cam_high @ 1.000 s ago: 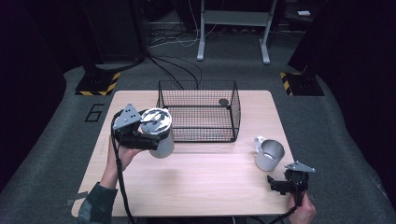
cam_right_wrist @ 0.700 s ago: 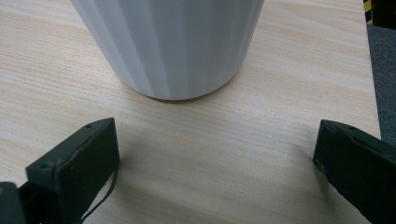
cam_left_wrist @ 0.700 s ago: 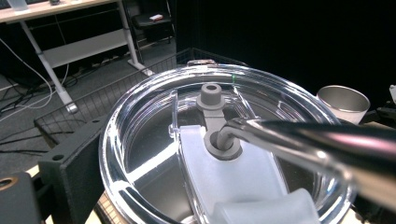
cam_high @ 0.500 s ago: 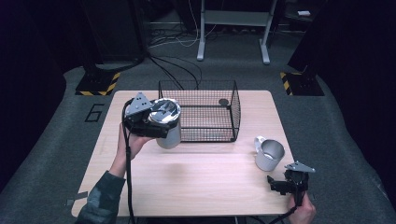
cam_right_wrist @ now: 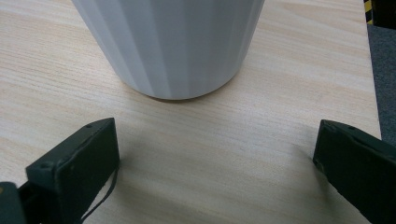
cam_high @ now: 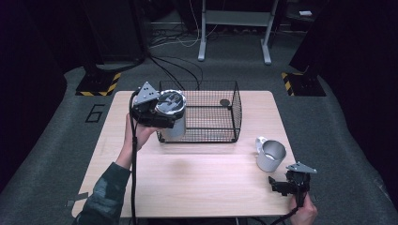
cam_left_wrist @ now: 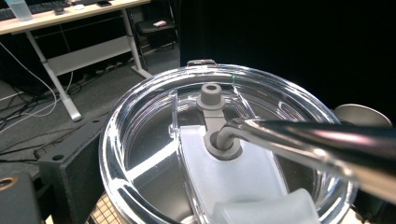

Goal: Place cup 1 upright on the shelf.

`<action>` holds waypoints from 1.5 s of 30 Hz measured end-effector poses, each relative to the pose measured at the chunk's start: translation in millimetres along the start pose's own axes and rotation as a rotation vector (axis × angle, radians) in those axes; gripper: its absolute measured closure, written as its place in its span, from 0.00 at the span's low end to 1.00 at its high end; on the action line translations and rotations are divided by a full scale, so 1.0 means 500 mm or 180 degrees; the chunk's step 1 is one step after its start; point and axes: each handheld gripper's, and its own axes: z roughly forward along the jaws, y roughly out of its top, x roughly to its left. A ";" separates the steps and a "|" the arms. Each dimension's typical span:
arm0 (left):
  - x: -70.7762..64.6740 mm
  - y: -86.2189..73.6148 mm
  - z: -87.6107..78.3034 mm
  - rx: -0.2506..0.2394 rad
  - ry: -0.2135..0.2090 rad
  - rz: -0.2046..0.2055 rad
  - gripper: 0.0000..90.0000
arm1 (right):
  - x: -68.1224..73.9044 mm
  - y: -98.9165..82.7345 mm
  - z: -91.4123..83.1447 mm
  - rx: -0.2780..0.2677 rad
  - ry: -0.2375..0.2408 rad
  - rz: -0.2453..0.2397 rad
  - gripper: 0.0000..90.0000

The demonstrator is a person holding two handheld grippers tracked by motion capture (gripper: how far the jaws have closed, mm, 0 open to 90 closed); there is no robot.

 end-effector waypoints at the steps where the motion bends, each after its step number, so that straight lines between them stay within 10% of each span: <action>1: 0.001 0.002 0.003 0.0003 0.0013 0.0004 0.05 | 0.000 0.000 0.000 -0.0003 0.0005 0.0002 0.00; 28: 0.043 0.025 0.083 0.0112 0.0232 0.0006 0.05 | 0.000 0.000 0.000 -0.0003 0.0006 0.0004 0.00; 45: 0.078 0.007 0.149 0.0102 0.0486 -0.0226 0.05 | 0.000 0.000 0.000 -0.0004 0.0007 0.0005 0.00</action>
